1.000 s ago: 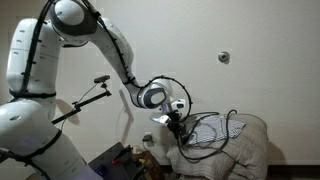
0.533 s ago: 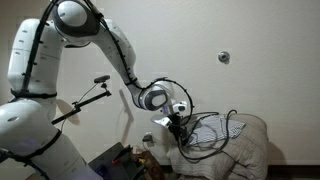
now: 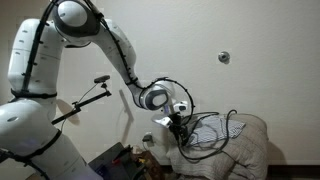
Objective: Tie a knot using the black cable
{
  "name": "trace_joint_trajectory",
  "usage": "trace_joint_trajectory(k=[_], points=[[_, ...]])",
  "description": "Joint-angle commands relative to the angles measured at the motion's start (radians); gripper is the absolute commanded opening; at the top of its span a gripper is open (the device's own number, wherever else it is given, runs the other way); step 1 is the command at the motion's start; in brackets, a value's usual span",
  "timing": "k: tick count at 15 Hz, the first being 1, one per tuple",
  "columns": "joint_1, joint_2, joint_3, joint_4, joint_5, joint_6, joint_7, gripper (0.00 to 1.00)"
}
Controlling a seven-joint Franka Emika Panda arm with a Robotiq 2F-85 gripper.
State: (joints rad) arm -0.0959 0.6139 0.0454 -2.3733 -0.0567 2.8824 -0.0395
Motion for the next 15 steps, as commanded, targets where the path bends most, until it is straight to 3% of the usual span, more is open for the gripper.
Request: trace_joint_trajectory(k=[1, 10, 11, 12, 15], points=[[-0.009, 0.009, 0.011, 0.029, 0.025, -0.042, -0.029, 0.54], [-0.013, 0.049, 0.013, 0.060, 0.025, -0.047, -0.032, 0.55], [-0.014, 0.050, 0.013, 0.061, 0.025, -0.046, -0.032, 0.48], [-0.013, 0.051, 0.012, 0.063, 0.025, -0.047, -0.031, 0.29], [-0.009, 0.051, 0.009, 0.067, 0.023, -0.053, -0.029, 0.06]])
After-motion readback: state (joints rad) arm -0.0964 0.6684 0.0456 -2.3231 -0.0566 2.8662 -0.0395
